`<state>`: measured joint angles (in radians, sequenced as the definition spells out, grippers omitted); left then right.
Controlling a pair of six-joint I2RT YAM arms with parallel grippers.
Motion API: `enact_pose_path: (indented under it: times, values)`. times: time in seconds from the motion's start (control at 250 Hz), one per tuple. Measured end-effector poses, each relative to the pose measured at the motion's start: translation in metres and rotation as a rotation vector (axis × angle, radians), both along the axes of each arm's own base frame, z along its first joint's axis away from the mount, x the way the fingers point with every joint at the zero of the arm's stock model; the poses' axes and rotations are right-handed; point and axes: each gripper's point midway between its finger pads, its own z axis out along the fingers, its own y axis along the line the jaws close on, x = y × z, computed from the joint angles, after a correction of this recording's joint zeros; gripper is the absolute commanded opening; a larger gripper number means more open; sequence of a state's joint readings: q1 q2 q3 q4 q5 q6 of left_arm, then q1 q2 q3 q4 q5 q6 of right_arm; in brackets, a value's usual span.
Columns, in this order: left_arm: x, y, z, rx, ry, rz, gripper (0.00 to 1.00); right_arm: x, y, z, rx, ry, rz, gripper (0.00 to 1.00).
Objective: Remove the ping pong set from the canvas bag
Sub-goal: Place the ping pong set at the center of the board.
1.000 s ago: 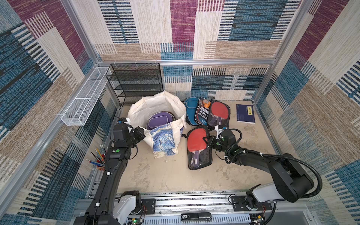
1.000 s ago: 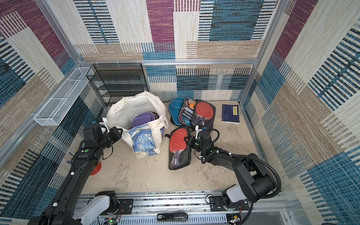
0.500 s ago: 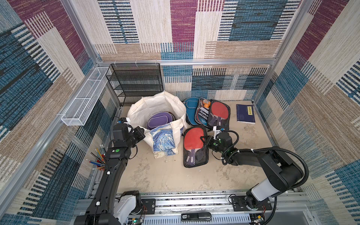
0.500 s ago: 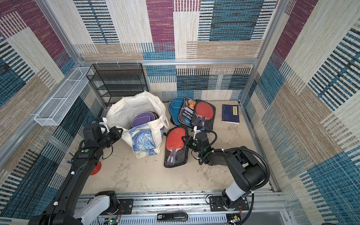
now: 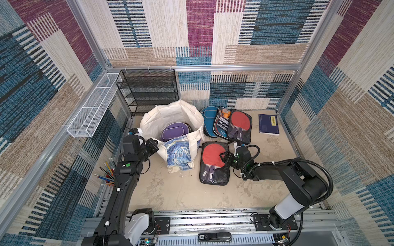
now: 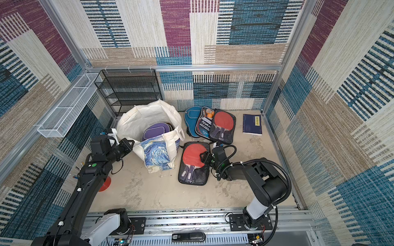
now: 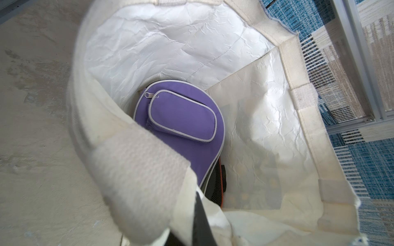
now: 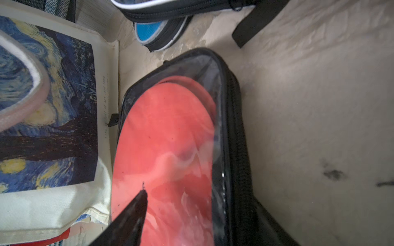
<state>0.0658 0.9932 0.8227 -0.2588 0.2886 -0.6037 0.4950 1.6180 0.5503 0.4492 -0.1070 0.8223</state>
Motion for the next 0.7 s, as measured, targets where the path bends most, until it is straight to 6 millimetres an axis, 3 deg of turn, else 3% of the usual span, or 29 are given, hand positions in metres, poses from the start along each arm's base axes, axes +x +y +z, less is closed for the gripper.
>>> enact_pose_path:
  times: [0.148, 0.272, 0.36, 0.472, 0.7]
  values:
    - [0.0, -0.001, 0.0, -0.003, -0.001, -0.005, 0.0, 0.005, -0.002, 0.005, -0.026, -0.026, -0.002, 1.0]
    - [-0.001, -0.002, 0.003, -0.004, -0.008, -0.009, 0.0, 0.004, -0.007, 0.009, -0.064, -0.034, -0.006, 0.99]
    - [-0.002, -0.005, 0.003, -0.015, -0.008, -0.026, 0.0, 0.009, -0.009, 0.027, -0.087, -0.076, -0.011, 0.99]
    - [0.0, -0.009, 0.001, -0.033, -0.011, -0.044, 0.0, 0.022, -0.006, 0.071, -0.121, -0.179, -0.006, 0.99]
    - [0.003, -0.017, -0.001, -0.079, -0.025, -0.083, 0.0, 0.036, 0.025, 0.192, -0.176, -0.443, 0.066, 1.0]
